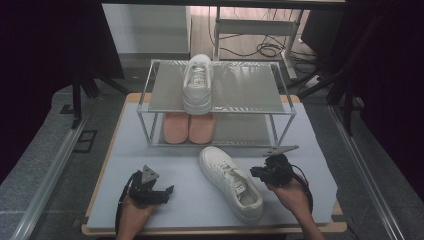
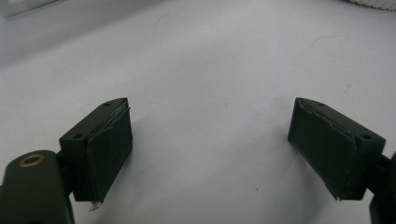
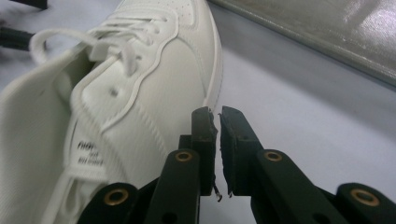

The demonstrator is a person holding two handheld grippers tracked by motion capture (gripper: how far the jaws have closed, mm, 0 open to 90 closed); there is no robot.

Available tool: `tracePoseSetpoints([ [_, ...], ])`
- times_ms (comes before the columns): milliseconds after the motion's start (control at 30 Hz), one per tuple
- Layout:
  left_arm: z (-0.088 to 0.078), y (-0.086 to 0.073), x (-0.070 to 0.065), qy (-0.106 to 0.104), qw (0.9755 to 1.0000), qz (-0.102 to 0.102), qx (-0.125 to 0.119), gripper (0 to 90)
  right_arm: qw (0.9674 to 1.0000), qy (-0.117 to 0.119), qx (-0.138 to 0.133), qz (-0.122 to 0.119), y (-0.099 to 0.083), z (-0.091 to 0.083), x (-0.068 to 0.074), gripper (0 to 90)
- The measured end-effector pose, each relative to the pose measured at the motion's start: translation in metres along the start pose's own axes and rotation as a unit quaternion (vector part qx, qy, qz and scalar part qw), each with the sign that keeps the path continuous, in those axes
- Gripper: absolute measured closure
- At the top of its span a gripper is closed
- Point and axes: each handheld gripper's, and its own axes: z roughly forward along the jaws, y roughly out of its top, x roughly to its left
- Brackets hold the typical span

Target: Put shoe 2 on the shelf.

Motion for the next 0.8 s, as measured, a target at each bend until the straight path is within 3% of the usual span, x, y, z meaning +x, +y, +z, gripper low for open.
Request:
tracePoseSetpoints([
  [233, 0.0, 0.0, 0.0, 0.0, 1.0, 0.0, 0.0, 13.9, 1.0, 0.006, 0.005, -0.001, -0.011, -0.018, 0.001, 80.2],
  [467, 0.0, 0.0, 0.0, 0.0, 1.0, 0.002, 0.001, 13.9, 0.9994, 0.034, 0.004, -0.004, -0.016, -0.033, 0.011, 75.4],
  [800, 0.0, 0.0, 0.0, 0.0, 1.0, 0.002, 0.001, 14.0, 0.9981, 0.055, 0.016, -0.021, -0.011, -0.024, 0.026, 66.1],
])
